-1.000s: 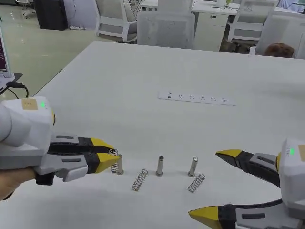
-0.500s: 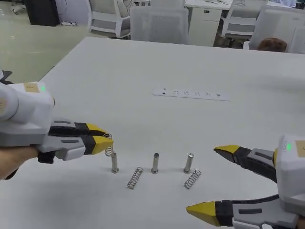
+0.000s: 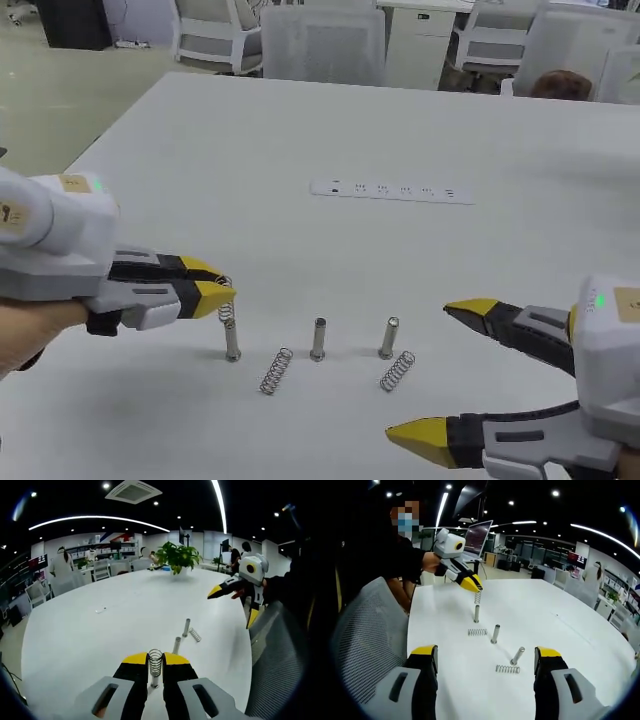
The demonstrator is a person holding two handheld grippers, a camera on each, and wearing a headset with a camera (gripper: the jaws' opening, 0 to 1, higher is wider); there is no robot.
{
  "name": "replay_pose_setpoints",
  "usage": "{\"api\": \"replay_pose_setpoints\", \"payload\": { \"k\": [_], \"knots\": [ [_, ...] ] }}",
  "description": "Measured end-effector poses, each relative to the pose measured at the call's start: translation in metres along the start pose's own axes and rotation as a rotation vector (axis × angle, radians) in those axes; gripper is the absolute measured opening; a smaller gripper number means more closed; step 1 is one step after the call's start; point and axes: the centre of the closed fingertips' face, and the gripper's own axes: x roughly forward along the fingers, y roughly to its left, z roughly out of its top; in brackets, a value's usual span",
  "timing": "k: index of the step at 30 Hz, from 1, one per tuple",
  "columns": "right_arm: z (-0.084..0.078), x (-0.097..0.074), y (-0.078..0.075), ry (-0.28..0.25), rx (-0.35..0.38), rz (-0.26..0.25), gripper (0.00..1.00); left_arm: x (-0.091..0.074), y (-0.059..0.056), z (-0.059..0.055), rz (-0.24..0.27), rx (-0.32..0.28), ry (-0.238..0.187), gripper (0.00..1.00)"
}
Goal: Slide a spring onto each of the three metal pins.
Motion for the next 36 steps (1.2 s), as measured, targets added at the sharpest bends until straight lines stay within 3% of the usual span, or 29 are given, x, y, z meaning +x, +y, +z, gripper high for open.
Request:
{"api": "replay_pose_setpoints", "payload": {
  "k": [32, 36],
  "knots": [
    [-0.002, 0.002, 0.001, 0.006, 0.005, 0.006, 0.76, 0.010, 0.000, -0.013, -0.009, 0.006, 0.028, 0.03],
    [-0.002, 0.003, 0.002, 0.007, 0.005, 0.008, 0.77, 0.012, -0.001, -0.020, -0.008, 0.003, 0.030, 0.03]
  ]
}}
